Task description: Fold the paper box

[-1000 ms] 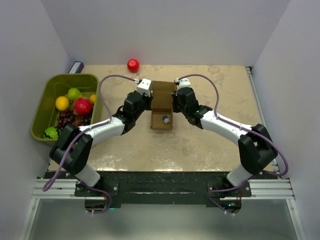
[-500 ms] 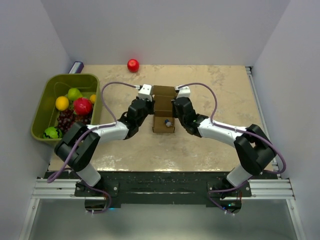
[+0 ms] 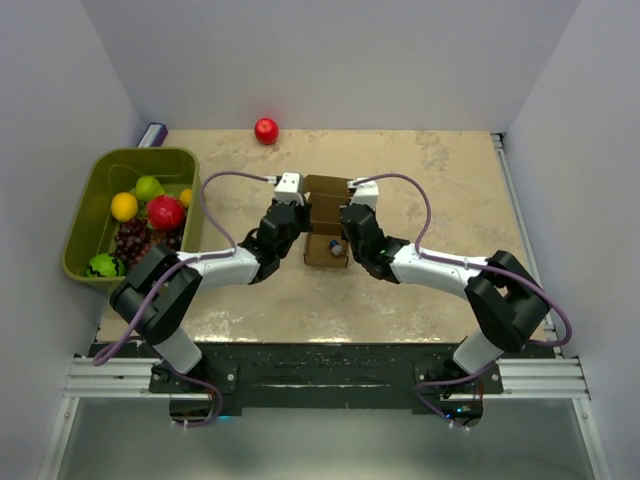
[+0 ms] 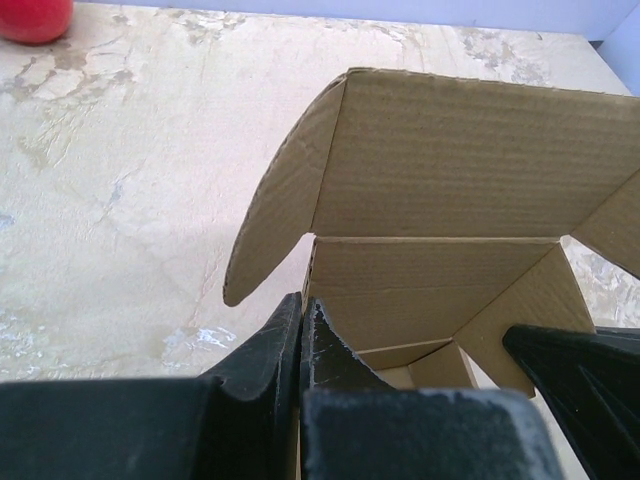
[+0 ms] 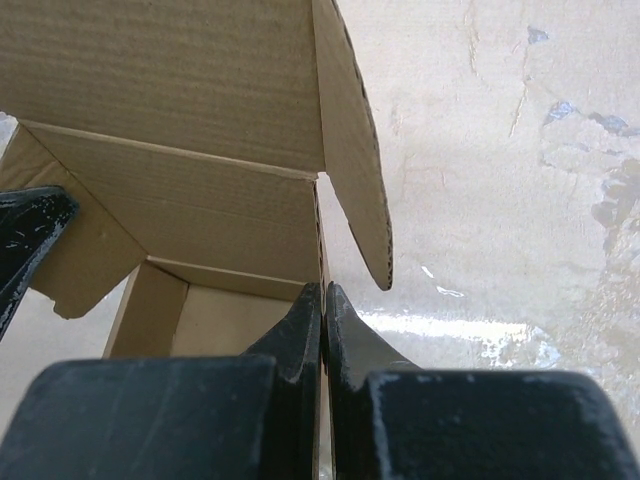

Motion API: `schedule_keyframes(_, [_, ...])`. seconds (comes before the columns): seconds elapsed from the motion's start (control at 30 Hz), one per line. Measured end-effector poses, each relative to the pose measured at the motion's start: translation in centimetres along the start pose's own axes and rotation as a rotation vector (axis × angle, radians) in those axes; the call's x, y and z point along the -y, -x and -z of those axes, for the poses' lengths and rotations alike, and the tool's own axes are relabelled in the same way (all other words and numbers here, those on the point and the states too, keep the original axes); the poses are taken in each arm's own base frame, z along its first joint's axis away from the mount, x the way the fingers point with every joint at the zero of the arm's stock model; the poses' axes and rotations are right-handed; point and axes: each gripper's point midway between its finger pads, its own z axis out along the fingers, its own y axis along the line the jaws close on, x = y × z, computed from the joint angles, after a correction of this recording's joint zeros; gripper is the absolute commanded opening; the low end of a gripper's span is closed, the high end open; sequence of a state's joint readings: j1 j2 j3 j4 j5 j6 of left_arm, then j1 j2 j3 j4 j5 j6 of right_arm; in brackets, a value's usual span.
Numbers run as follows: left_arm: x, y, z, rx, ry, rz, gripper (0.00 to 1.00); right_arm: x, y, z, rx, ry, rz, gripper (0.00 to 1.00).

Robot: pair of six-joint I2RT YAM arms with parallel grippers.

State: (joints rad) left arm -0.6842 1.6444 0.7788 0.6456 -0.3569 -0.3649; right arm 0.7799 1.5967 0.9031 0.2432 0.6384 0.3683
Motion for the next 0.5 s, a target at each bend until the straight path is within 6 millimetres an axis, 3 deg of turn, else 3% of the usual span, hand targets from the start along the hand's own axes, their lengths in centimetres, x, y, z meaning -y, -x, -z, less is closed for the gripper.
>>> schedule_keyframes(0.5, [0.12, -0.63, 0.80, 0.001, -0.016, 0.056, 0.00, -0.28, -0.21, 0.24, 0.000, 0.003, -0.018, 0.00])
